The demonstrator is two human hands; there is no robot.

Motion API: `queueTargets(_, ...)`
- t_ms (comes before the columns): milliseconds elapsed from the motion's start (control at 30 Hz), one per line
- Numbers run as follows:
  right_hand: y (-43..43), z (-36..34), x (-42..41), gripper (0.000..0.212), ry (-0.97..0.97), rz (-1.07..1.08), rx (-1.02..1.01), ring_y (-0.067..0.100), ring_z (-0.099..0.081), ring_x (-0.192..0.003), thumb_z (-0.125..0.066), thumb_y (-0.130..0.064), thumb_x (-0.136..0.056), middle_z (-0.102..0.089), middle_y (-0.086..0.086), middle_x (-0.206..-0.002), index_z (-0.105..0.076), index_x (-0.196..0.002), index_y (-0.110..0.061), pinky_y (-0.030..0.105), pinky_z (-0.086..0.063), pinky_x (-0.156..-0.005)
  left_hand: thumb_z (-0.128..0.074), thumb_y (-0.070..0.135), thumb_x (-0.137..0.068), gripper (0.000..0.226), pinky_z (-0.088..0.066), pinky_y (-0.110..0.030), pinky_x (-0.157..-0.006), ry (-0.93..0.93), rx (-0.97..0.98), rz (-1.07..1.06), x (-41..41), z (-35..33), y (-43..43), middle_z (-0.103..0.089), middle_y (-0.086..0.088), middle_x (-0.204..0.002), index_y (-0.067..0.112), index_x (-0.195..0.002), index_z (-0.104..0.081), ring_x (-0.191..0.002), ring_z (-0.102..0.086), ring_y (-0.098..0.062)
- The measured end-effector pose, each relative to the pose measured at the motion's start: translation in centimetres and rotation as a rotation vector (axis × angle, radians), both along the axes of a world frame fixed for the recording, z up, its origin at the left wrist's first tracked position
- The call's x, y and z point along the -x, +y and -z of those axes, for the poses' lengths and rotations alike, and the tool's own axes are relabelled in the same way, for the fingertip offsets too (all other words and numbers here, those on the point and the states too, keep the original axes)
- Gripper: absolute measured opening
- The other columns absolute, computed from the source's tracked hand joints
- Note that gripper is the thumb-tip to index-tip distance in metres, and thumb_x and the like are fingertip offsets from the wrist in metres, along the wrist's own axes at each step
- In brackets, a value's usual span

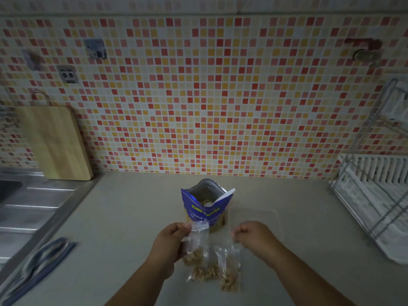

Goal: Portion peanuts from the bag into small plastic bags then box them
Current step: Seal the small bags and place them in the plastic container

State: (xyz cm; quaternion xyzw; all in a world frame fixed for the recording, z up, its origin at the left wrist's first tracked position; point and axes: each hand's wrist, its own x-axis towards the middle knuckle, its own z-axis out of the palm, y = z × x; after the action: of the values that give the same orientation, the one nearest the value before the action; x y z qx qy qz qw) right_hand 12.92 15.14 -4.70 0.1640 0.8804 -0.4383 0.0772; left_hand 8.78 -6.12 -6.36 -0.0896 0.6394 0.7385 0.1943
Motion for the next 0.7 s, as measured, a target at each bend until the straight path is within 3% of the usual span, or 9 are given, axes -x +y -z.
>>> queueTargets(67,0.1,2.8,0.0,0.018,-0.086,-0.026,-0.239,0.017,-0.064,-0.088,-0.062,-0.028,-0.084,-0.071,0.004,-0.095,-0.072,-0.089,-0.014,0.022,-0.045,-0.075,-0.055,0.012,-0.092,0.015,-0.044,-0.018,-0.038,-0.090,0.008,-0.058,0.5,2.6,-1.3,-0.064,-0.009,-0.066,0.001,-0.087,-0.064,-0.043,-0.058,-0.015)
queueTargets(167,-0.5,5.2,-0.7,0.033,-0.178,0.000,-0.373,0.022,-0.060,-0.110,-0.055,-0.040,-0.087,-0.066,0.005,-0.115,-0.066,-0.105,-0.014,0.024,-0.046,-0.085,-0.053,0.013,-0.093,0.024,-0.041,-0.018,-0.039,-0.175,0.081,-0.121,1.7,6.6,-3.3,-0.060,-0.017,-0.071,-0.009,-0.095,-0.062,-0.046,-0.054,-0.021)
queueTargets(233,-0.7,6.3,-0.9,0.033,-0.200,0.010,-0.357,0.023,-0.061,-0.109,-0.054,-0.041,-0.086,-0.066,0.006,-0.114,-0.064,-0.103,-0.014,0.026,-0.047,-0.085,-0.052,0.015,-0.093,0.030,-0.035,-0.017,-0.040,-0.185,0.172,-0.109,2.2,8.5,-4.1,-0.057,-0.020,-0.071,-0.013,-0.096,-0.061,-0.045,-0.046,-0.019)
queueTargets(333,-0.9,7.4,-0.7,0.022,-0.191,0.065,-0.230,0.022,-0.066,-0.098,-0.059,-0.033,-0.082,-0.071,0.005,-0.103,-0.066,-0.094,-0.016,0.027,-0.052,-0.082,-0.047,0.013,-0.095,0.030,-0.031,-0.020,-0.042,-0.161,0.263,-0.087,2.6,9.7,-4.3,-0.048,-0.018,-0.058,-0.005,-0.075,-0.061,-0.036,-0.038,-0.017)
queueTargets(400,-0.9,7.9,-0.4,0.008,-0.169,0.051,-0.182,0.018,-0.068,-0.088,-0.060,-0.027,-0.082,-0.071,0.001,-0.088,-0.064,-0.076,-0.023,0.024,-0.050,-0.074,-0.047,0.013,-0.094,0.038,-0.032,-0.025,-0.046,-0.112,0.346,-0.058,3.1,10.5,-4.2,-0.048,-0.016,-0.047,0.003,-0.059,-0.059,-0.036,-0.038,-0.019)
queueTargets(433,-0.9,7.9,-0.3,0.016,-0.162,0.059,-0.154,0.015,-0.068,-0.080,-0.060,-0.025,-0.081,-0.070,-0.001,-0.079,-0.061,-0.066,-0.025,0.022,-0.050,-0.070,-0.049,0.015,-0.092,0.039,-0.035,-0.027,-0.048,-0.083,0.428,-0.052,3.3,10.6,-3.9,-0.052,-0.016,-0.047,0.007,-0.057,-0.061,-0.038,-0.044,-0.022)
queueTargets(533,-0.8,8.7,0.0,0.023,-0.120,0.084,-0.057,0.019,-0.069,-0.077,-0.066,-0.021,-0.078,-0.073,0.003,-0.077,-0.059,-0.057,-0.027,0.030,-0.055,-0.076,-0.052,0.024,-0.090,0.023,-0.049,-0.030,-0.065,0.015,0.709,-0.076,3.1,10.3,-3.1,-0.072,-0.010,-0.075,0.017,-0.081,-0.073,-0.071,-0.066,-0.027)
queueTargets(633,-0.7,8.5,0.0,0.019,-0.107,0.113,0.063,0.020,-0.067,-0.073,-0.072,-0.021,-0.075,-0.072,0.004,-0.075,-0.063,-0.059,-0.024,0.033,-0.053,-0.076,-0.051,0.024,-0.092,0.025,-0.045,-0.028,-0.080,0.077,0.803,-0.087,2.3,8.7,-2.1,-0.071,-0.011,-0.107,0.016,-0.105,-0.070,-0.100,-0.063,-0.029)
queueTargets(700,-0.8,7.8,0.0,0.018,-0.095,0.148,0.176,0.015,-0.061,-0.062,-0.070,-0.014,-0.078,-0.068,0.003,-0.070,-0.064,-0.062,-0.020,0.030,-0.050,-0.067,-0.042,0.028,-0.093,0.037,-0.042,-0.029,-0.087,0.140,0.913,-0.005,2.0,8.4,-1.7,-0.064,-0.017,-0.119,0.008,-0.113,-0.066,-0.109,-0.059,-0.032)
